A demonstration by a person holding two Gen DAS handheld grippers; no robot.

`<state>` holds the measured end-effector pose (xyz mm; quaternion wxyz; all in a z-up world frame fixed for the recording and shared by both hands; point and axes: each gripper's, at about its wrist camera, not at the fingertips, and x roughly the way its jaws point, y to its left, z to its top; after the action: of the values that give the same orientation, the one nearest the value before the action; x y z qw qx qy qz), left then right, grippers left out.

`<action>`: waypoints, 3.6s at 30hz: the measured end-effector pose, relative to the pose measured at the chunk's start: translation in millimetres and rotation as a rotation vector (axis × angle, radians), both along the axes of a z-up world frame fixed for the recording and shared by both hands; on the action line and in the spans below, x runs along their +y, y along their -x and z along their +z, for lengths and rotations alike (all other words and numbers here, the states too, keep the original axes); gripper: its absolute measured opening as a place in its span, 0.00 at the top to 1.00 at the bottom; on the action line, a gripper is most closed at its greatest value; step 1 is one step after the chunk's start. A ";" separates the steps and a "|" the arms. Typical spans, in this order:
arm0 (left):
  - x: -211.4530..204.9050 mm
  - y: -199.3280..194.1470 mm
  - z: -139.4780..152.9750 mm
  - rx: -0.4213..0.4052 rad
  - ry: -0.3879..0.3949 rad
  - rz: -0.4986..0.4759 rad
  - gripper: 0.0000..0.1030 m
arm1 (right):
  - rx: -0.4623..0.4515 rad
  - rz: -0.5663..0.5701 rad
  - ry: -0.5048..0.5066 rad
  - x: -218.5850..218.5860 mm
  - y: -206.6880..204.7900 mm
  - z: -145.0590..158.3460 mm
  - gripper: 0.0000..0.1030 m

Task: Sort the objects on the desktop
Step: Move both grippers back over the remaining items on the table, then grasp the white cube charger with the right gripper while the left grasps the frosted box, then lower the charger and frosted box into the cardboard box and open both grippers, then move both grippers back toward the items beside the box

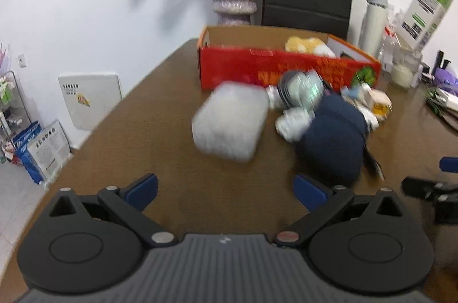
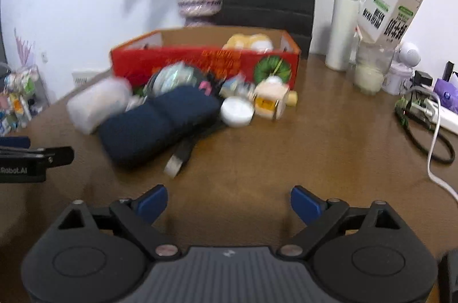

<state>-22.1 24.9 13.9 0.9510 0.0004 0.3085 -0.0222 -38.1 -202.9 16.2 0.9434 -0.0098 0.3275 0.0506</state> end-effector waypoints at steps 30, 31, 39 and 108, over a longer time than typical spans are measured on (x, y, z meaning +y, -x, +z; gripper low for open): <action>2.4 -103.2 -16.0 0.035 0.039 -0.086 0.36 | 0.008 -0.171 -0.211 -50.1 -144.9 -9.8 0.58; 3.1 -99.4 -14.3 0.034 0.047 -0.083 0.36 | -0.003 -0.174 -0.202 -50.6 -140.1 -8.2 0.58; 15.7 -51.6 16.2 -0.064 0.120 -0.068 0.36 | -0.048 -0.181 -0.186 -55.4 -83.8 5.1 0.60; -31.7 -10.3 35.6 -0.027 -0.009 -0.090 0.01 | 0.013 -0.066 -0.065 -7.9 -43.8 1.2 0.13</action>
<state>-11.9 -6.8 49.5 0.9530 0.0187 0.2956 -0.0633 5.8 -210.8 17.4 0.9423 0.0321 0.3319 0.0304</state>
